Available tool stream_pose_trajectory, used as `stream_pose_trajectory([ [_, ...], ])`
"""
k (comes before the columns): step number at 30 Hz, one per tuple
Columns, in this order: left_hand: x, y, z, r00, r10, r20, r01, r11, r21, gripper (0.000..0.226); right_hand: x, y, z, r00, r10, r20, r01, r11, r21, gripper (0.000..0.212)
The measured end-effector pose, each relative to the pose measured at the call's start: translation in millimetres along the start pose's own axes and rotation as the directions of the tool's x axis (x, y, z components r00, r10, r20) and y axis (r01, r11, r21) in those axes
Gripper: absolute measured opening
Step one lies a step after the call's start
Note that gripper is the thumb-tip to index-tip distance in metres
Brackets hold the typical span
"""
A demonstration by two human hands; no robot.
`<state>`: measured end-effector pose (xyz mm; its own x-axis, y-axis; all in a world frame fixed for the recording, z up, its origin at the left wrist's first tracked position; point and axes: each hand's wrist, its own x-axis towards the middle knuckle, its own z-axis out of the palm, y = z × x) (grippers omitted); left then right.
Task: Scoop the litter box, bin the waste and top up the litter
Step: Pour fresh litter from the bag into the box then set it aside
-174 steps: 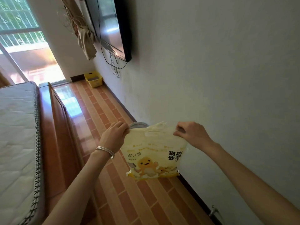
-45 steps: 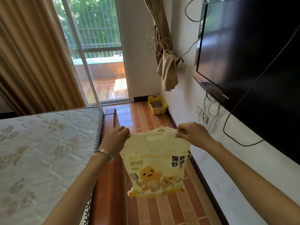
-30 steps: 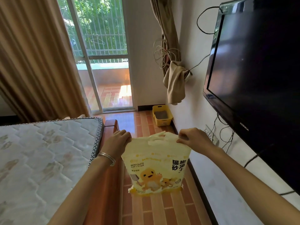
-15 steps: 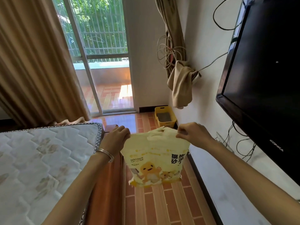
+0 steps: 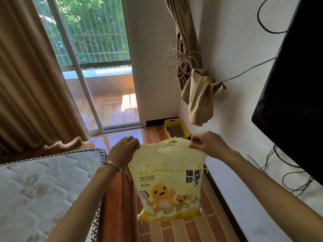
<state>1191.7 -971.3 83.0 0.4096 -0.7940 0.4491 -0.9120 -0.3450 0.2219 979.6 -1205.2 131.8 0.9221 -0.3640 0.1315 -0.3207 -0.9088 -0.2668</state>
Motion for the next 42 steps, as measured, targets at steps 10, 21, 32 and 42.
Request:
stream_pose_trajectory([
  [10, 51.8, -57.9, 24.8, 0.999, -0.047, 0.005, 0.047, 0.999, -0.027, 0.009, 77.4, 7.7, 23.9, 1.0, -0.002, -0.015, 0.002, 1.0, -0.009, 0.019],
  [21, 158.6, -127.5, 67.1, 0.998, -0.065, 0.004, 0.065, 0.998, -0.011, 0.008, 214.5, 54.9, 30.0, 1.0, -0.021, -0.005, 0.021, 1.0, -0.015, 0.022],
  [32, 271.1, -187.3, 110.0, 0.995, -0.098, 0.0, 0.098, 0.995, -0.012, 0.005, 349.5, 106.0, 34.9, 0.997, -0.032, 0.07, 0.028, 0.998, 0.057, 0.018],
  [42, 325.3, -244.0, 145.3, 0.994, -0.11, 0.011, 0.111, 0.993, -0.03, 0.012, 429.2, 125.2, 58.8, 0.998, -0.01, 0.069, 0.007, 0.999, 0.04, 0.02],
])
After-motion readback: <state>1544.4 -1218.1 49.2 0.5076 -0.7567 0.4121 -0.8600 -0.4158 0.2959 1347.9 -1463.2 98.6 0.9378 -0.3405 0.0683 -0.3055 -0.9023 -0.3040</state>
